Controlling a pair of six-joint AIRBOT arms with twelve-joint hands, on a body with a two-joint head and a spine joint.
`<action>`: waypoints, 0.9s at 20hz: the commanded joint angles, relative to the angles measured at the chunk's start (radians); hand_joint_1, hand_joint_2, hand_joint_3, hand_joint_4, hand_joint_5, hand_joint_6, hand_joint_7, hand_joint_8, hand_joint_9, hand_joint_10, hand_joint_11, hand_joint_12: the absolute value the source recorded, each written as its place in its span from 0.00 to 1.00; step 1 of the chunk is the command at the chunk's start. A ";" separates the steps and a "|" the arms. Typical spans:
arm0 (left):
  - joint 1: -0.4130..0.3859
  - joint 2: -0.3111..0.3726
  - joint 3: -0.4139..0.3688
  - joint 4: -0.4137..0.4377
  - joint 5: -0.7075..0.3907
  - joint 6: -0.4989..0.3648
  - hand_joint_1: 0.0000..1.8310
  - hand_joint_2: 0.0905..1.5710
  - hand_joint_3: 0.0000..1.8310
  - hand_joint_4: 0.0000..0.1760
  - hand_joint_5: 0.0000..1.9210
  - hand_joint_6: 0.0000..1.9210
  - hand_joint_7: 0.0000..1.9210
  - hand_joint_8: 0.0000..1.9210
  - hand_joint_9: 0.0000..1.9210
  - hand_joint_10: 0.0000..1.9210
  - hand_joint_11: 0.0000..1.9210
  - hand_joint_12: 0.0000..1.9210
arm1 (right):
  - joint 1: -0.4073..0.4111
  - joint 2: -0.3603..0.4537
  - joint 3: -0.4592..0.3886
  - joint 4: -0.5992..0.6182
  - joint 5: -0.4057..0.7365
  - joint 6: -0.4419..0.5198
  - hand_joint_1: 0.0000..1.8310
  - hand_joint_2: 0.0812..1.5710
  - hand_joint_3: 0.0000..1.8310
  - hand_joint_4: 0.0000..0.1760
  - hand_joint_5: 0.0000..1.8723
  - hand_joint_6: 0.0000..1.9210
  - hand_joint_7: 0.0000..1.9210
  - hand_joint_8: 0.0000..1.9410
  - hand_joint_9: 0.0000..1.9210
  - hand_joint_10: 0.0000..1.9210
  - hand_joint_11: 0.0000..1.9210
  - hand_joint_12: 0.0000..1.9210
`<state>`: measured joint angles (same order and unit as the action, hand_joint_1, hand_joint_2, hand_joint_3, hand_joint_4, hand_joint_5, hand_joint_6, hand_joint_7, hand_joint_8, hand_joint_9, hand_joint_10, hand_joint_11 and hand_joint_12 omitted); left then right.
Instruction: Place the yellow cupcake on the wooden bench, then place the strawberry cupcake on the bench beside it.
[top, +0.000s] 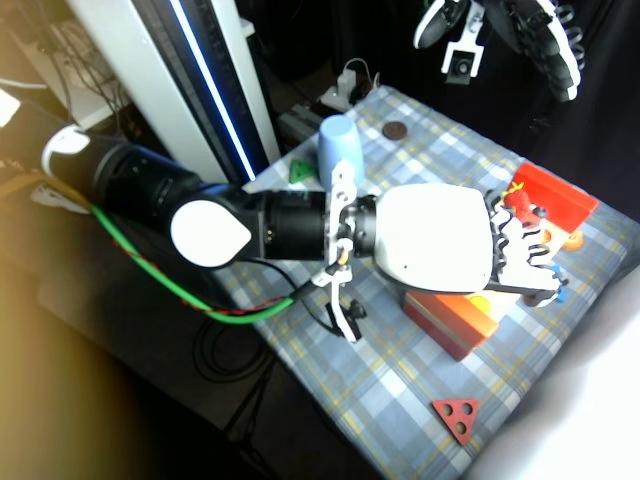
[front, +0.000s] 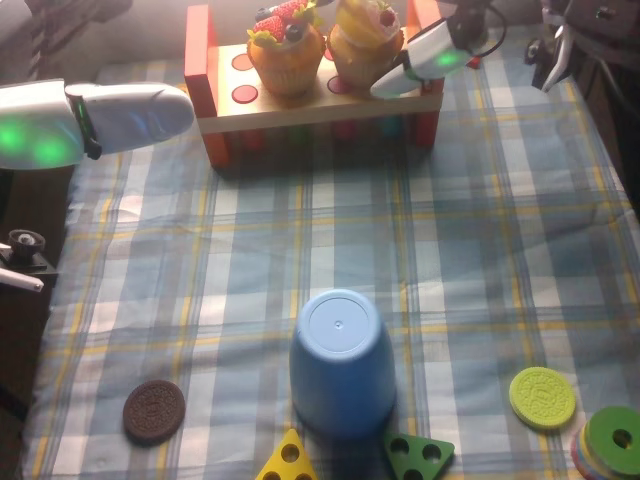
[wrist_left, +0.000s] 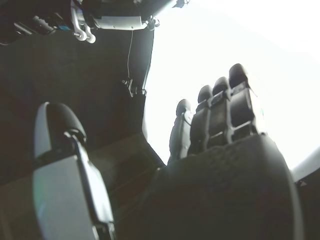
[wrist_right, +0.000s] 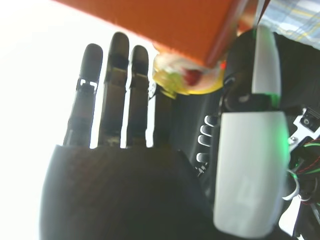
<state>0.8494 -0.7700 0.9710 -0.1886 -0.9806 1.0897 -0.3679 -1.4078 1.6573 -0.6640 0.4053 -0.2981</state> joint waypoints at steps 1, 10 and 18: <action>-0.013 -0.001 0.003 -0.005 -0.129 -0.015 0.45 0.46 0.00 0.52 0.08 0.00 0.05 0.00 0.03 0.00 0.00 0.11 | 0.005 0.013 -0.008 0.029 0.087 0.001 0.55 0.56 0.00 0.00 0.28 0.00 0.29 0.00 0.32 0.02 0.05 0.61; 0.022 0.039 -0.026 -0.035 -0.228 -0.029 0.46 0.48 0.00 0.71 0.06 0.00 0.05 0.00 0.03 0.00 0.00 0.19 | 0.015 0.317 -0.245 0.238 0.398 -0.140 0.45 0.48 0.00 1.00 0.00 0.00 0.00 0.00 0.00 0.00 0.00 0.01; 0.171 0.076 -0.080 -0.050 -0.514 -0.145 0.44 0.48 0.00 1.00 0.00 0.00 0.00 0.00 0.02 0.01 0.00 0.00 | -0.473 0.549 -0.498 0.635 1.041 -0.199 0.52 0.49 0.00 1.00 0.00 0.00 0.00 0.00 0.00 0.00 0.00 0.00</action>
<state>1.0378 -0.6952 0.8917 -0.2230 -1.3418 0.9546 -0.8783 -0.8566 1.1526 -0.0574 1.2663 -0.4984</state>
